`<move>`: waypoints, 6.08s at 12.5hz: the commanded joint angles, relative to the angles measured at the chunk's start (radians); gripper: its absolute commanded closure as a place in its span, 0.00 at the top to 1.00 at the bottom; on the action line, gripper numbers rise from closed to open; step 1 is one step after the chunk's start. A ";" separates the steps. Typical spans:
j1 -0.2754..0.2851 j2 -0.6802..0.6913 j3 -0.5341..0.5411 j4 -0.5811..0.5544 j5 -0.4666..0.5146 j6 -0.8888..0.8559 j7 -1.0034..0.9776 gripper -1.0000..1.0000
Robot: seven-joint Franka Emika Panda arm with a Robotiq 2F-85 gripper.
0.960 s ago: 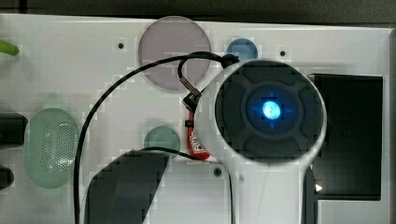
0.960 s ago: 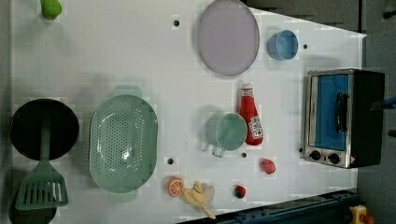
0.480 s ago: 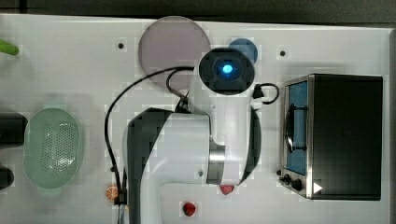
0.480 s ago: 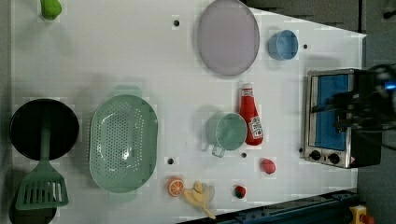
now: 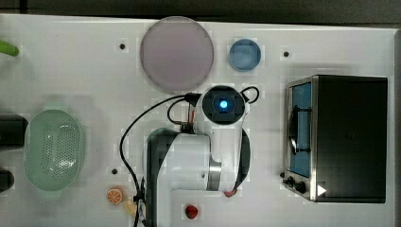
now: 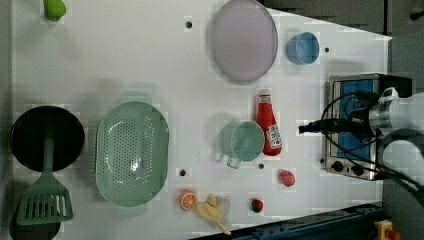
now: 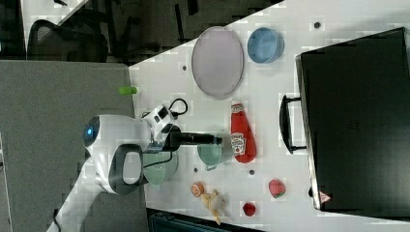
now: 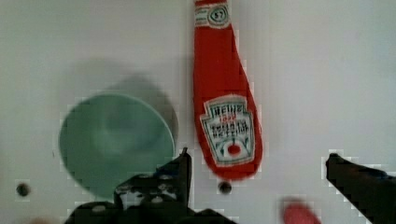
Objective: Pick Ketchup from the table and place it in strainer.
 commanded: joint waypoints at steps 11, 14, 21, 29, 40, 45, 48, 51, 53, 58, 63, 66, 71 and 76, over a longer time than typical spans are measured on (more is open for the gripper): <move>0.022 0.323 0.022 -0.054 -0.082 0.387 -0.134 1.00; 0.021 0.357 0.015 -0.057 -0.082 0.446 -0.135 0.72; 0.013 0.174 0.007 -0.031 -0.075 0.350 -0.121 0.62; 0.066 -0.140 0.165 0.178 -0.024 -0.223 0.128 0.62; 0.156 0.148 0.642 0.234 -0.018 0.118 0.957 0.62; 0.189 0.344 0.653 0.236 -0.043 0.284 1.020 1.00; 0.167 0.265 0.653 0.236 -0.040 0.207 1.088 1.00; 0.080 0.085 0.625 0.253 -0.039 0.001 1.076 1.00; 0.013 -0.032 0.564 0.279 -0.038 -0.160 1.003 1.00; -0.077 -0.199 0.268 0.315 -0.038 -0.330 0.945 1.00; -0.076 -0.263 0.095 0.314 -0.038 -0.396 0.945 1.00; -0.076 -0.281 0.085 0.317 -0.031 -0.442 0.945 1.00; -0.075 -0.280 0.083 0.311 -0.031 -0.440 0.945 1.00; -0.075 -0.280 0.083 0.311 -0.031 -0.440 0.945 1.00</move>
